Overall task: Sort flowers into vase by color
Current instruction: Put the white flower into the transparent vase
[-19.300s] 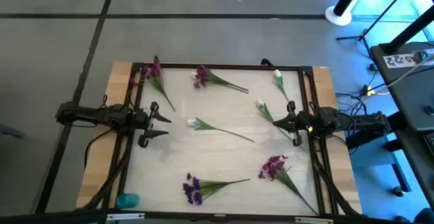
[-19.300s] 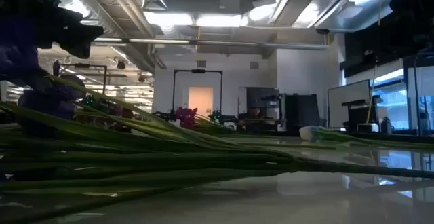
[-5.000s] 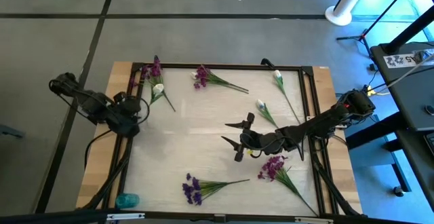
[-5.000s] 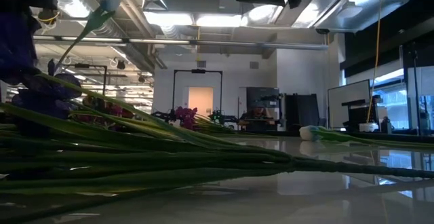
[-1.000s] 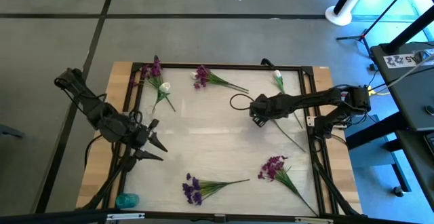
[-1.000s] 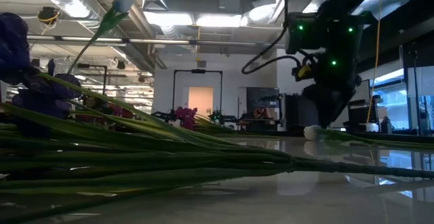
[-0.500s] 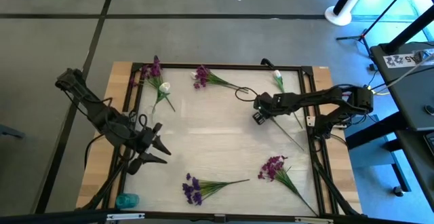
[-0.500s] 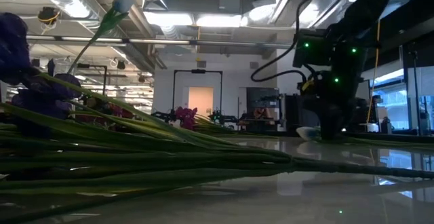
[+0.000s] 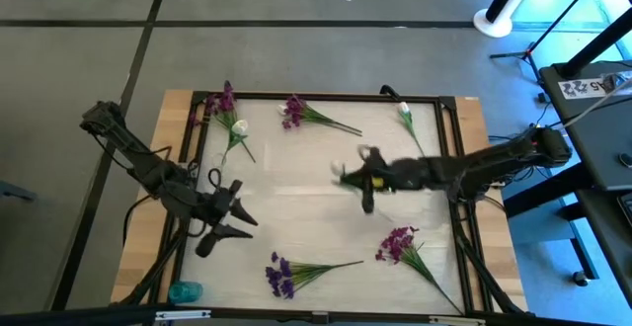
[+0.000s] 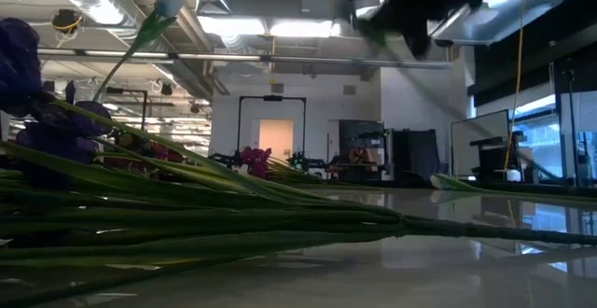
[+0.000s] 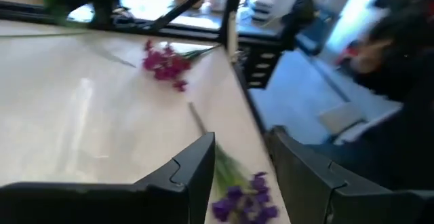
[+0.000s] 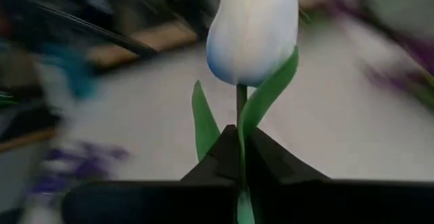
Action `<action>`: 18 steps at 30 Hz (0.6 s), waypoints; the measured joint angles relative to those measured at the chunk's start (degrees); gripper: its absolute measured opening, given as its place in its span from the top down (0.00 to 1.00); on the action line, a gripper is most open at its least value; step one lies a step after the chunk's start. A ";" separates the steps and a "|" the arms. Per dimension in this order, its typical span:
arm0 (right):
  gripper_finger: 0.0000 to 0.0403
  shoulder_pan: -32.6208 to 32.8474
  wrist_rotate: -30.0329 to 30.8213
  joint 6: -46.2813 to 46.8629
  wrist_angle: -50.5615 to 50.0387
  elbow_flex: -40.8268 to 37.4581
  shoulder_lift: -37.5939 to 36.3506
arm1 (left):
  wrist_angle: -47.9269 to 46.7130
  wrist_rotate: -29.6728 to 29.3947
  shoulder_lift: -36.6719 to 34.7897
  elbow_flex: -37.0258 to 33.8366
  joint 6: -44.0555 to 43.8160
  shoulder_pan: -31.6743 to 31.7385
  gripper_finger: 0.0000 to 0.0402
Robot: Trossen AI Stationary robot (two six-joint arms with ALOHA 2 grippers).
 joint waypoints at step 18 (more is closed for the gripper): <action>0.97 13.97 1.55 -21.63 46.73 7.14 20.92 | 42.00 -12.88 28.84 0.00 17.80 2.82 0.64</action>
